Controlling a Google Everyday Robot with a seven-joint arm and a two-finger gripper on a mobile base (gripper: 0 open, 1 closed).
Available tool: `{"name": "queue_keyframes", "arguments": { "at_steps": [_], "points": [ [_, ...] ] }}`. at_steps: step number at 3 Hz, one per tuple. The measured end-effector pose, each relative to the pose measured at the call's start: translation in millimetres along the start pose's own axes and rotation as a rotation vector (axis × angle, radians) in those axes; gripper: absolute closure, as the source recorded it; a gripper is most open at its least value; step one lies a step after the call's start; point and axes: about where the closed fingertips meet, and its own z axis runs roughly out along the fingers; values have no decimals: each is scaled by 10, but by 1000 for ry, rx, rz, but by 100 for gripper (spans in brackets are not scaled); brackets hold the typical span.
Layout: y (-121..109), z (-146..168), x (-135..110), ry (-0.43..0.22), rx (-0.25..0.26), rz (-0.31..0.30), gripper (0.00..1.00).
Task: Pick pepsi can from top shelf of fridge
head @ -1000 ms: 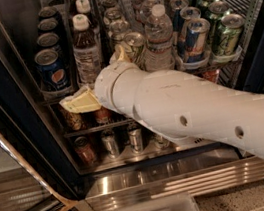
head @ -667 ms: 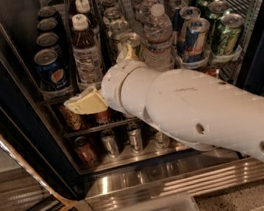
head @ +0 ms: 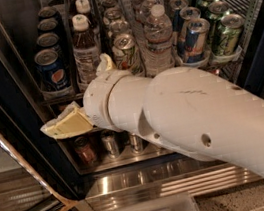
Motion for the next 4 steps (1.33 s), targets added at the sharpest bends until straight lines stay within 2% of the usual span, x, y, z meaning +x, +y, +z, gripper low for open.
{"name": "queue_keyframes", "arguments": {
  "at_steps": [1,2,3,4],
  "points": [
    [0,0,0,0,0,0,0],
    [1,1,-1,0,0,0,19],
    [79,75,-57,-9,3,-23,26],
    [186,197,-83,-19,-1,-37,27]
  ]
}}
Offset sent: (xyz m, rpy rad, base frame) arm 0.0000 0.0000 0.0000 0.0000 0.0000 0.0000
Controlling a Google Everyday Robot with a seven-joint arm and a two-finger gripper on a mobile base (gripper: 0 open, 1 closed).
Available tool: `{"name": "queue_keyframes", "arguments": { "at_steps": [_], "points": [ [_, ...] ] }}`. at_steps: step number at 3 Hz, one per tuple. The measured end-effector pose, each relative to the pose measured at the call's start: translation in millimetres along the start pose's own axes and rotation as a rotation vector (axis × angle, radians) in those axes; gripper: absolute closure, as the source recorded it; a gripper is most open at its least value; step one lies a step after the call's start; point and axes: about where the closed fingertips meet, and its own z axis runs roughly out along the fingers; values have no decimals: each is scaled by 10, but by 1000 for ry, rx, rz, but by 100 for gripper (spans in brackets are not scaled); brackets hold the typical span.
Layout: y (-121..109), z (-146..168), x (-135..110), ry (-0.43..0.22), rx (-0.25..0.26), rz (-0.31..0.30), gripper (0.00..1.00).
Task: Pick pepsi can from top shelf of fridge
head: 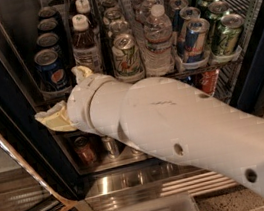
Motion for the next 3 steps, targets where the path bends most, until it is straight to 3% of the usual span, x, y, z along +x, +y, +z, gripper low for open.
{"name": "queue_keyframes", "arguments": {
  "at_steps": [1,2,3],
  "points": [
    [105,167,68,-1,11,8,9],
    [107,168,67,-1,11,8,13],
    [182,205,30,-10,4,20,31]
  ]
}}
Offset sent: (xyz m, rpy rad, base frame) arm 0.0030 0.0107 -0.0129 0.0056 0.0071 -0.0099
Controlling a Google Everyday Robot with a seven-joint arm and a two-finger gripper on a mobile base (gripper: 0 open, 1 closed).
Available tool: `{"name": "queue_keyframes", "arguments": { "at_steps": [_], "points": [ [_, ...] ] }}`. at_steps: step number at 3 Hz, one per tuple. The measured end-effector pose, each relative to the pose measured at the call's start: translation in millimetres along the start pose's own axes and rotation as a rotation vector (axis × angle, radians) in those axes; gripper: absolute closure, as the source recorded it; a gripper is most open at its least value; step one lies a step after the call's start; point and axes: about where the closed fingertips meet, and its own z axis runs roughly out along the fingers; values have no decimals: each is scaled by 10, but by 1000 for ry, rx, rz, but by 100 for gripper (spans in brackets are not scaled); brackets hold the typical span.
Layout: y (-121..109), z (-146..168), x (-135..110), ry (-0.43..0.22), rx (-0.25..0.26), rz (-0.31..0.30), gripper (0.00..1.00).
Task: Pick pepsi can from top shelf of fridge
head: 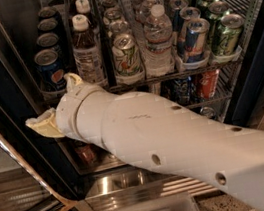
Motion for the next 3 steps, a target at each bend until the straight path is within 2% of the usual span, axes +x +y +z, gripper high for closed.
{"name": "queue_keyframes", "arguments": {
  "at_steps": [1,2,3],
  "points": [
    [39,95,40,-8,13,45,34],
    [20,255,76,-26,50,78,27],
    [-27,258,49,-33,72,76,30]
  ]
}}
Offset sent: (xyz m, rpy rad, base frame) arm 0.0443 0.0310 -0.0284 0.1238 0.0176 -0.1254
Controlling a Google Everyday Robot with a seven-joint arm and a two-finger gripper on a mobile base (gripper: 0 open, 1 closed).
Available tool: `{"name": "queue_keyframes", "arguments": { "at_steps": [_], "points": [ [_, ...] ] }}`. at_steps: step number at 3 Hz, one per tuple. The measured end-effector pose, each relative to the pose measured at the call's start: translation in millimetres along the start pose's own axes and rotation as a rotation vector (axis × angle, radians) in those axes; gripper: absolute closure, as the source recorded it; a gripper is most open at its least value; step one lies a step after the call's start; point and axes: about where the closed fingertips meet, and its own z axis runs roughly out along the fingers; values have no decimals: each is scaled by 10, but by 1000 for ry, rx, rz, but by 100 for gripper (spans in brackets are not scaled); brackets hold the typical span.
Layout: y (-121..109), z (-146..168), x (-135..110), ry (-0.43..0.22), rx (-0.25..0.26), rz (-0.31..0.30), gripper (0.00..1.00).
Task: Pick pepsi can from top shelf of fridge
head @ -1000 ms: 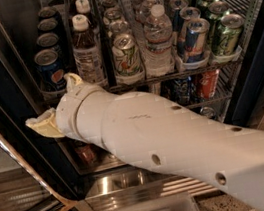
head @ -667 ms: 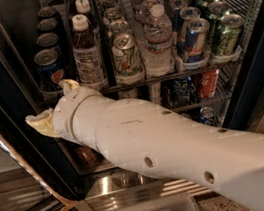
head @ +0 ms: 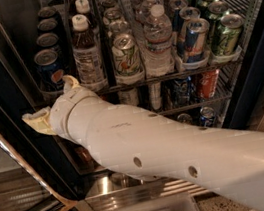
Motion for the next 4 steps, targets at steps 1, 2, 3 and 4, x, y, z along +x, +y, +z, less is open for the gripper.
{"name": "queue_keyframes", "arguments": {
  "at_steps": [1,2,3,4],
  "points": [
    [0,1,0,0,0,0,24],
    [3,52,-22,-15,16,21,26],
    [-5,216,-77,-52,43,49,24],
    [-71,365,-145,-88,85,64,24]
  ]
}}
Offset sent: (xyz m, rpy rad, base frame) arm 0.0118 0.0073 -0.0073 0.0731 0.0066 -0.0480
